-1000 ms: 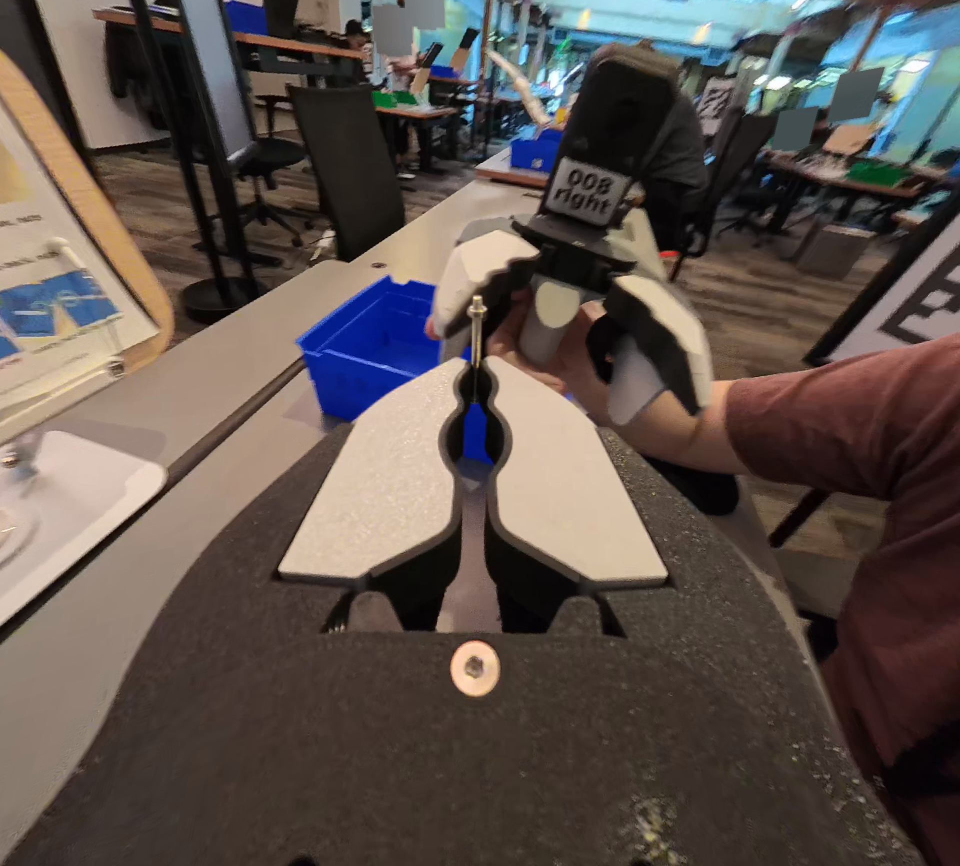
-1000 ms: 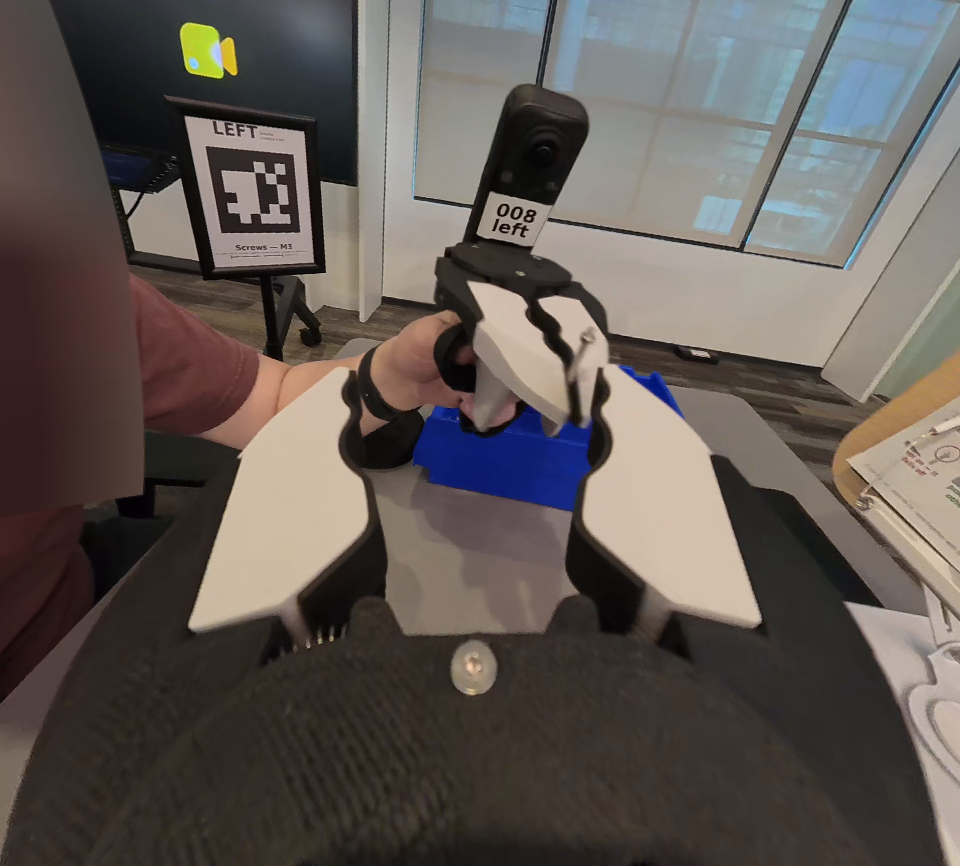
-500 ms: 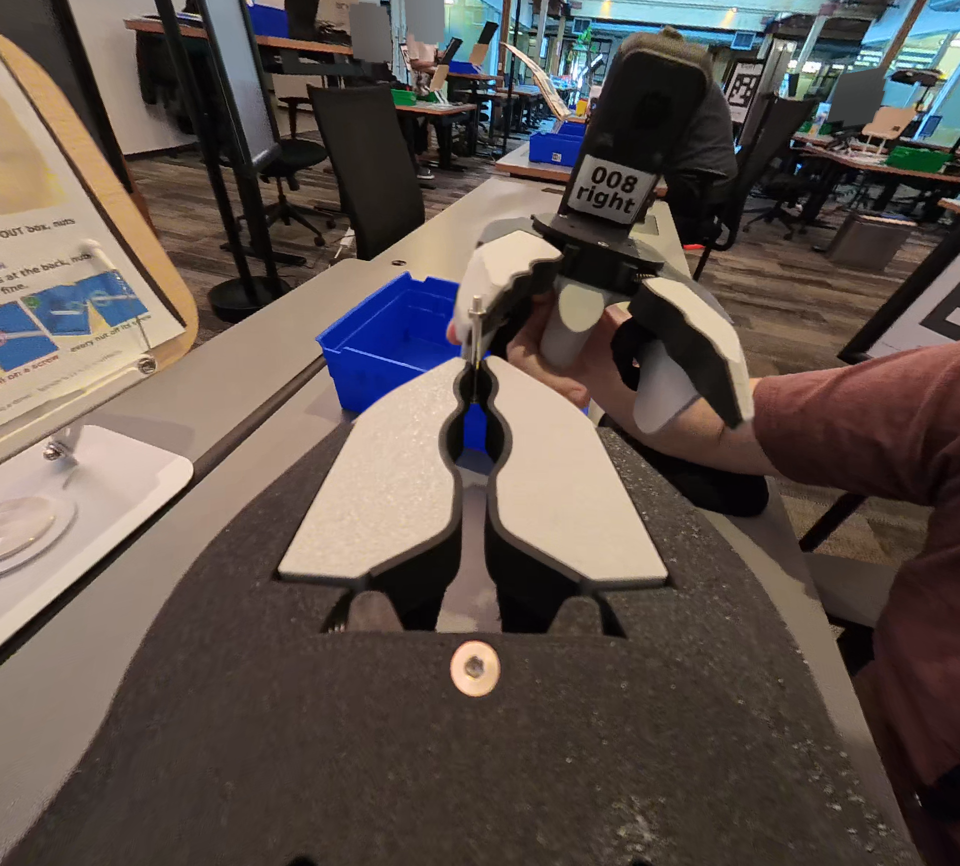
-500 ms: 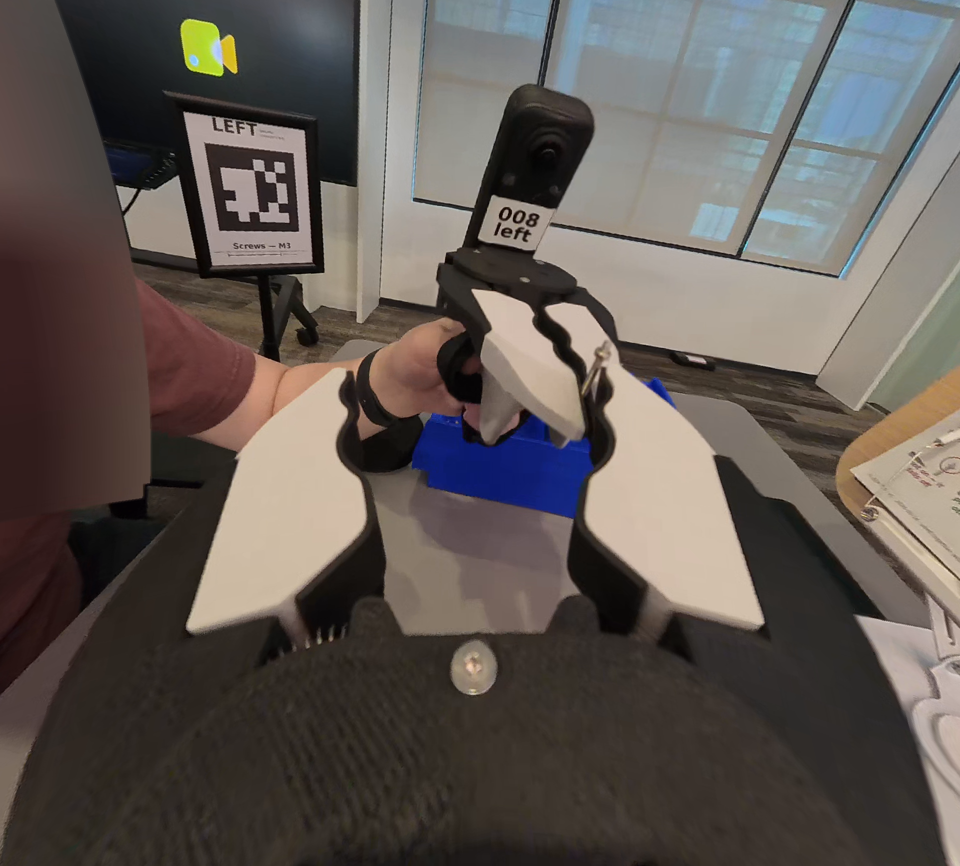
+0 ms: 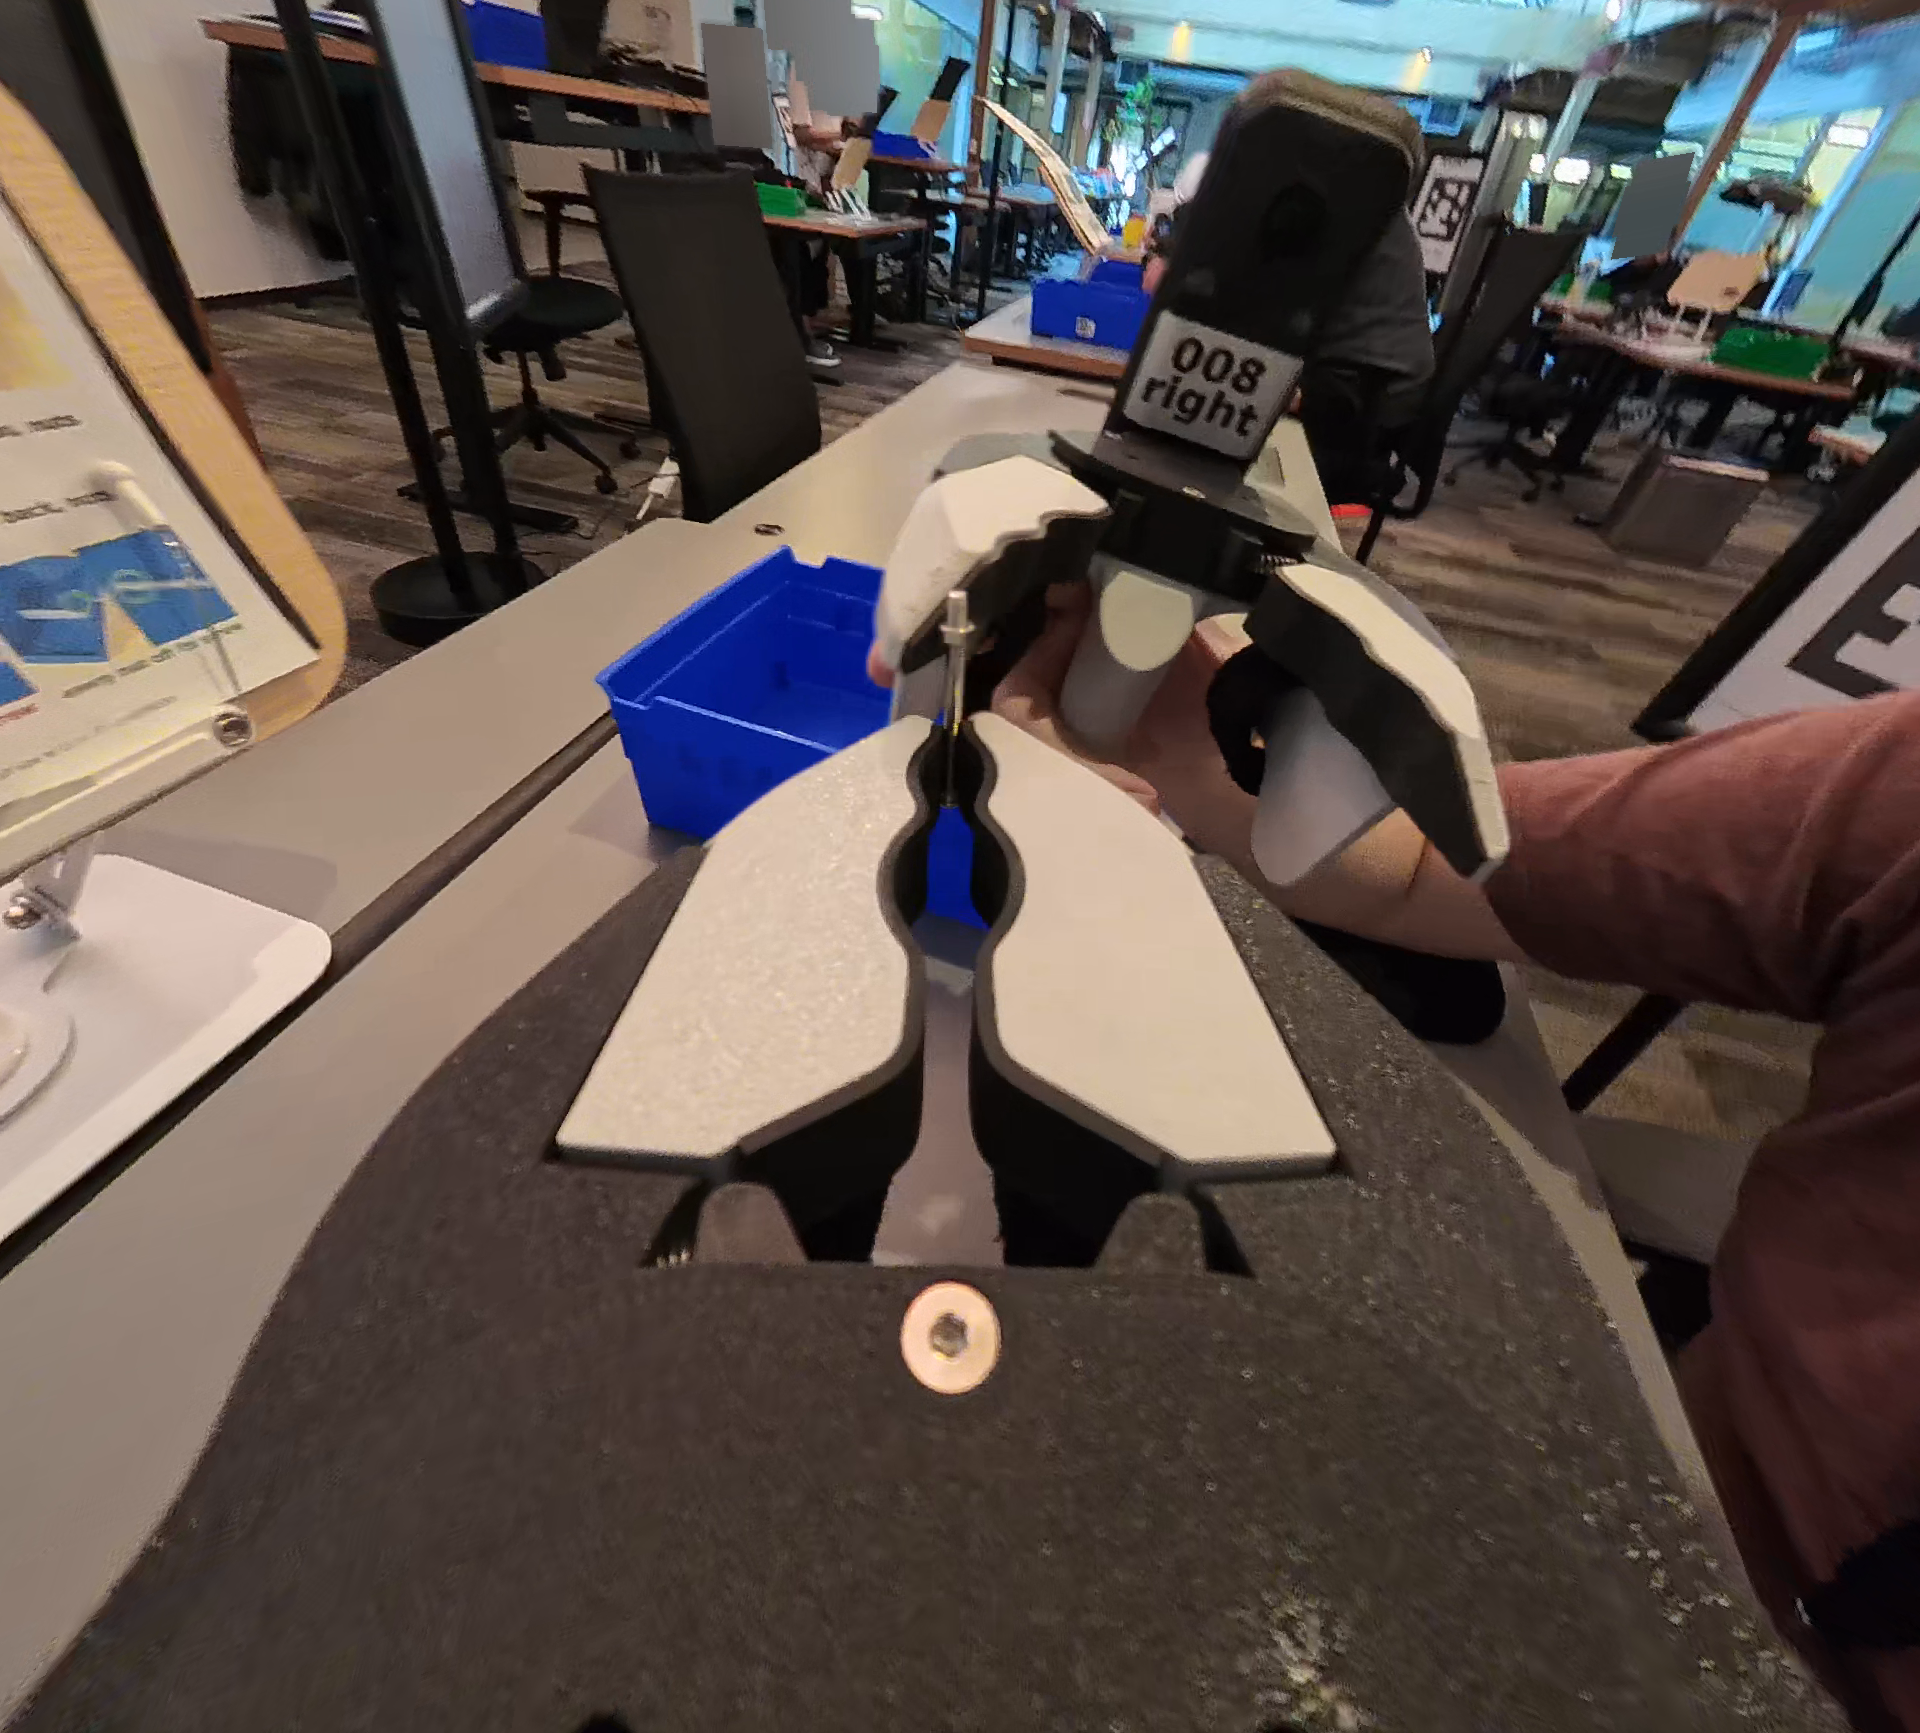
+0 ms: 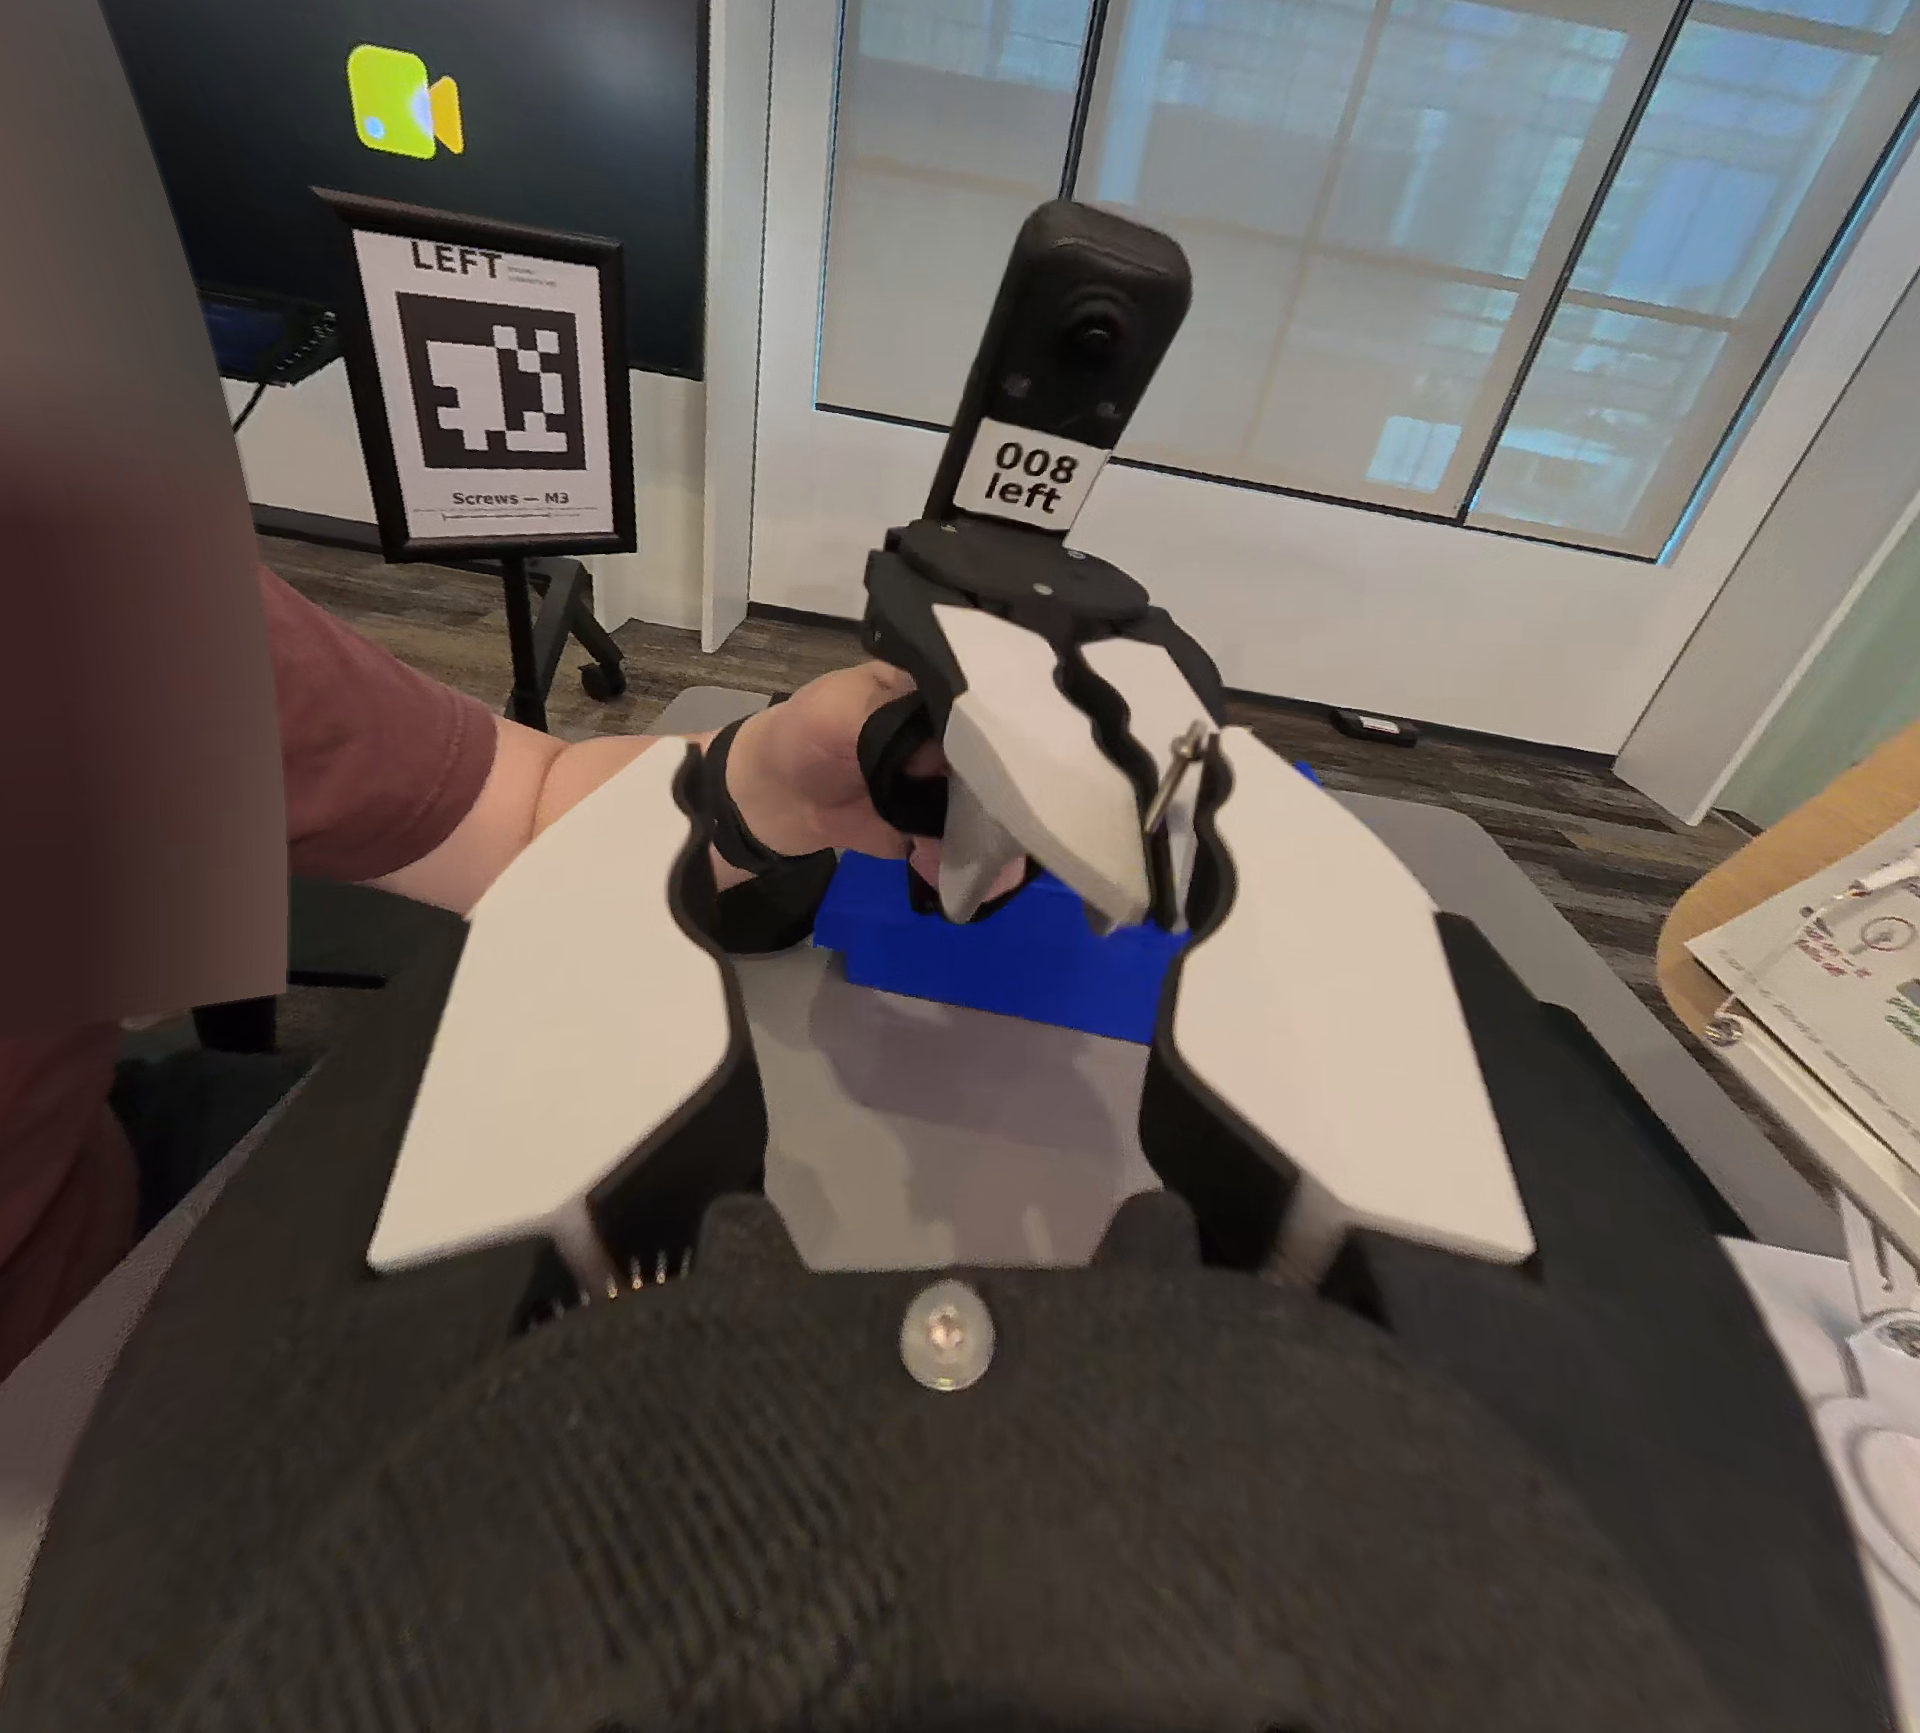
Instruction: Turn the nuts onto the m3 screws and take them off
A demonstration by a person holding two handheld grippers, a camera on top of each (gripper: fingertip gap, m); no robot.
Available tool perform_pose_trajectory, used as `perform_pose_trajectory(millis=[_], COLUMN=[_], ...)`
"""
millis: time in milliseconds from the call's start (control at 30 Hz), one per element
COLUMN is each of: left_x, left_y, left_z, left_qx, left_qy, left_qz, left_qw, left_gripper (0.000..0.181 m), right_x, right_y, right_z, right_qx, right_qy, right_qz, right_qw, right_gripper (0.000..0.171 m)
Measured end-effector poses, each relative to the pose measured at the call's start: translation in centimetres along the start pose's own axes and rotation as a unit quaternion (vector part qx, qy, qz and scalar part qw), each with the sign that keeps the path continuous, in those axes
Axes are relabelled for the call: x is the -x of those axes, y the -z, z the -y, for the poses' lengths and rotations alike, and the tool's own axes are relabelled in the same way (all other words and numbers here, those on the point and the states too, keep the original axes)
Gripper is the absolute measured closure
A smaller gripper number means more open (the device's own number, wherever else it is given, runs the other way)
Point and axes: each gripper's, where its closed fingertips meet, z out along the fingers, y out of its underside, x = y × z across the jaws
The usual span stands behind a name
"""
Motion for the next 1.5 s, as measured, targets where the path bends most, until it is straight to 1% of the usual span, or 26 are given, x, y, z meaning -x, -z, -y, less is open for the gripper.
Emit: perform_pose_trajectory(millis=[33,100,233,333,400,433,467,500,567,600,667,733,800,867,1067,1200,1333,1500], left_x=[0.4,0.4,-0.9,-1.1,-1.0,-0.9,-1.0,-1.1,-1.3,-1.4,-1.7,-1.8,-2.0,-2.0,-2.0,-2.0,-1.8,-1.3], left_y=[0.3,0.4,-0.4,-0.9,-0.7,-0.5,-0.2,-0.1,0.0,-0.1,-0.2,-0.4,-0.5,-0.5,-0.6,-0.7,-0.6,-0.2], left_z=[0.2,0.1,-0.4,-0.9,-0.6,-0.3,0.0,0.2,0.3,0.3,0.2,0.0,-0.1,-0.1,-0.4,-0.6,-0.6,0.0], left_qx=[-0.006,-0.006,0.009,0.021,0.014,0.007,-0.001,-0.005,-0.006,-0.006,0.0,0.003,0.007,0.007,0.016,0.021,0.02,0.005], left_qy=[0.01,0.023,0.01,-0.009,-0.004,0.003,0.009,0.011,0.006,0.001,-0.006,-0.011,-0.014,-0.016,-0.021,-0.002,0.001,-0.003], left_qz=[0.003,-0.007,-0.032,-0.02,-0.021,-0.024,-0.029,-0.036,-0.038,-0.038,-0.039,-0.038,-0.041,-0.04,-0.041,-0.053,-0.048,-0.034], left_qw=[1.0,1.0,0.999,1.0,1.0,1.0,1.0,0.999,0.999,0.999,0.999,0.999,0.999,0.999,0.999,0.998,0.999,0.999], left_gripper=[0.18,0.18,0.18,0.18,0.18,0.179,0.18,0.18,0.18,0.18,0.179,0.179,0.18,0.18,0.179,0.172,0.173,0.17], right_x=[-0.2,-0.4,-0.9,0.0,0.3,0.2,-0.1,-0.4,-1.5,-2.1,-2.5,-2.8,-2.6,-2.4,-2.3,-2.5,-2.7,-2.8], right_y=[0.3,0.7,0.5,-0.1,-0.1,0.1,0.4,0.7,1.3,1.5,1.6,1.7,1.7,1.6,1.5,1.6,1.7,2.0], right_z=[0.1,0.4,0.5,0.0,-0.2,-0.1,0.1,0.4,1.0,1.0,0.7,0.3,0.3,0.2,-0.2,-0.4,-0.5,0.2], right_qx=[-0.002,-0.013,-0.024,-0.008,0.002,0.003,0.0,-0.008,-0.029,-0.034,-0.03,-0.023,-0.027,-0.027,-0.02,-0.019,-0.019,-0.043], right_qy=[-0.001,-0.015,-0.027,-0.023,-0.006,0.003,0.004,-0.005,-0.043,-0.066,-0.095,-0.106,-0.119,-0.135,-0.147,-0.159,-0.16,-0.172], right_qz=[0.0,0.003,-0.008,0.011,0.013,0.009,0.004,0.001,-0.014,-0.019,-0.016,-0.018,-0.004,0.01,0.022,0.02,0.015,0.022], right_qw=[1.0,1.0,0.999,1.0,1.0,1.0,1.0,1.0,0.999,0.997,0.995,0.994,0.992,0.99,0.989,0.987,0.987,0.984], right_gripper=[0.082,0.092,0.091,0.09,0.085,0.087,0.092,0.1,0.12,0.127,0.134,0.147,0.154,0.165,0.168,0.168,0.169,0.168])
